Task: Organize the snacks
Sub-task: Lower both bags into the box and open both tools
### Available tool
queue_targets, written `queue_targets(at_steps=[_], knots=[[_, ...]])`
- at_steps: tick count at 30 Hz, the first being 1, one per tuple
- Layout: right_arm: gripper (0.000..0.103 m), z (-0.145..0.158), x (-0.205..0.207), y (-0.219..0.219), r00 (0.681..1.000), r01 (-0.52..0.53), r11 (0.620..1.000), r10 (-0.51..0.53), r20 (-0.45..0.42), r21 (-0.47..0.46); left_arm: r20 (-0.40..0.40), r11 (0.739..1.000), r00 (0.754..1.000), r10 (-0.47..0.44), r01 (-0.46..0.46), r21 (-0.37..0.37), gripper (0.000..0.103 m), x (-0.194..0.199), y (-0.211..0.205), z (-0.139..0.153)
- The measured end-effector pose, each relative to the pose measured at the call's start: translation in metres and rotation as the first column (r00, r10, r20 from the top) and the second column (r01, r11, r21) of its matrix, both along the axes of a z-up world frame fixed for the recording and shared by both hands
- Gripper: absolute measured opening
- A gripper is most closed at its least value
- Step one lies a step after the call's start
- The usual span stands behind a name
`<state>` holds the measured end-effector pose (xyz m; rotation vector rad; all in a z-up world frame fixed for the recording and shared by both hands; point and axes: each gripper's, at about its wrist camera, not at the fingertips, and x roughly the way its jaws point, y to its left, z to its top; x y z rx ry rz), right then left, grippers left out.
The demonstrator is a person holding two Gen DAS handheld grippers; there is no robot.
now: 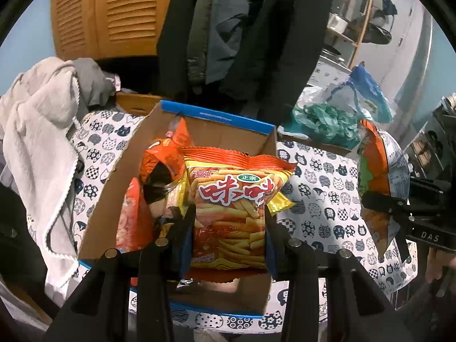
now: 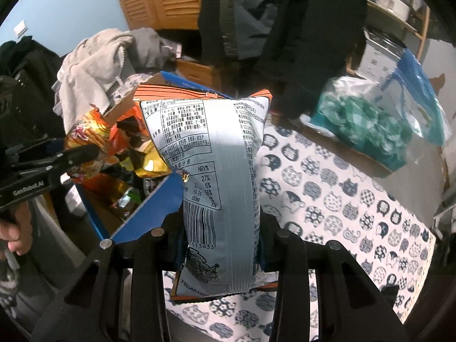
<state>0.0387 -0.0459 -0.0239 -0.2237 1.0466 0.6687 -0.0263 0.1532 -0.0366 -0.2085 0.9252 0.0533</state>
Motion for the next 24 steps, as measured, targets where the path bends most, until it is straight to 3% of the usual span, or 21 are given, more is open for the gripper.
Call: queue_targets(at_steps=[24], knots=[[0.036,-0.007,0.035,0.107,0.994,-0.054,0.996,0.061,-0.094,0.07,-0.047,0.984,0.984,0.17,-0.172,-0.039,0.042,-0.002,0.057,-0.02]])
